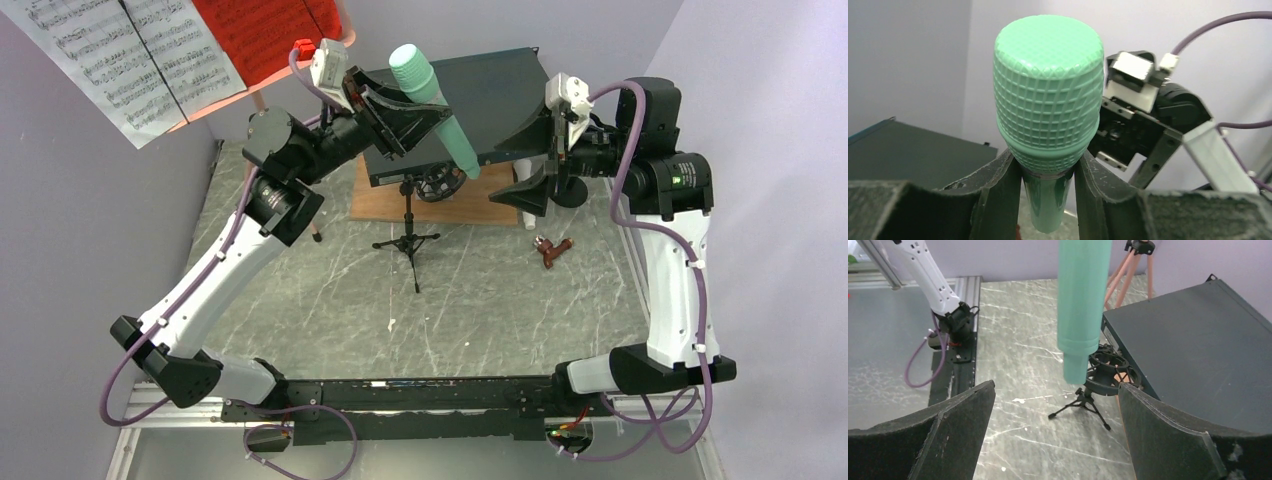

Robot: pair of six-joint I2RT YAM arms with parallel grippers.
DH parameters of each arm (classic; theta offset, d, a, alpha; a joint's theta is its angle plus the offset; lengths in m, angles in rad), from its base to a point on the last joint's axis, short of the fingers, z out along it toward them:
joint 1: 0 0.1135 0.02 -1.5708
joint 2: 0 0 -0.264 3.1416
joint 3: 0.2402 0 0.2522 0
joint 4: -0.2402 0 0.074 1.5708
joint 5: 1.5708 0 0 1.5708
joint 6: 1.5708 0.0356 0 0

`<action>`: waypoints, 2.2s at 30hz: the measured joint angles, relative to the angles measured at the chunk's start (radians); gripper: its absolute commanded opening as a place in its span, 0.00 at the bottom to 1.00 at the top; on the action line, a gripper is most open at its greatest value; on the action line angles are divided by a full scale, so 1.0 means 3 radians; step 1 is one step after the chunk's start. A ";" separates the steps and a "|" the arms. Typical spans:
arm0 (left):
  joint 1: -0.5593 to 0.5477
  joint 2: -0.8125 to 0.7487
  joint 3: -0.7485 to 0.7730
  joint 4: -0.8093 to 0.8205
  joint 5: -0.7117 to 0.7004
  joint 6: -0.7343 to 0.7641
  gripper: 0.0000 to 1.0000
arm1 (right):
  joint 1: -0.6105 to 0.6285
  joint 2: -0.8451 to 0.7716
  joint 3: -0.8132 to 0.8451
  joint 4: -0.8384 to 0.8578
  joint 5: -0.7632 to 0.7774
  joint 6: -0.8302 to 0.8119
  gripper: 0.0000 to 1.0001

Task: Pack up the instrument practice props
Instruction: Remove the microphone from the microphone stand, then place the microphone at the center of the board.

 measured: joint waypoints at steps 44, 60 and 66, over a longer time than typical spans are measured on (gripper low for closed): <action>-0.0337 -0.1102 -0.1298 -0.0985 0.0132 0.1155 0.99 | -0.1270 -0.1185 -0.2427 -0.0165 0.0243 -0.1030 0.00; -0.0337 -0.2093 -0.2841 -0.1835 -0.1507 0.2294 1.00 | -0.2467 -0.0315 -0.3112 -0.0532 0.0579 -0.1554 0.00; -0.0337 -0.2149 -0.2900 -0.1865 -0.1846 0.2536 0.99 | -0.2519 -0.0019 -0.3287 0.0267 0.0753 -0.0679 0.00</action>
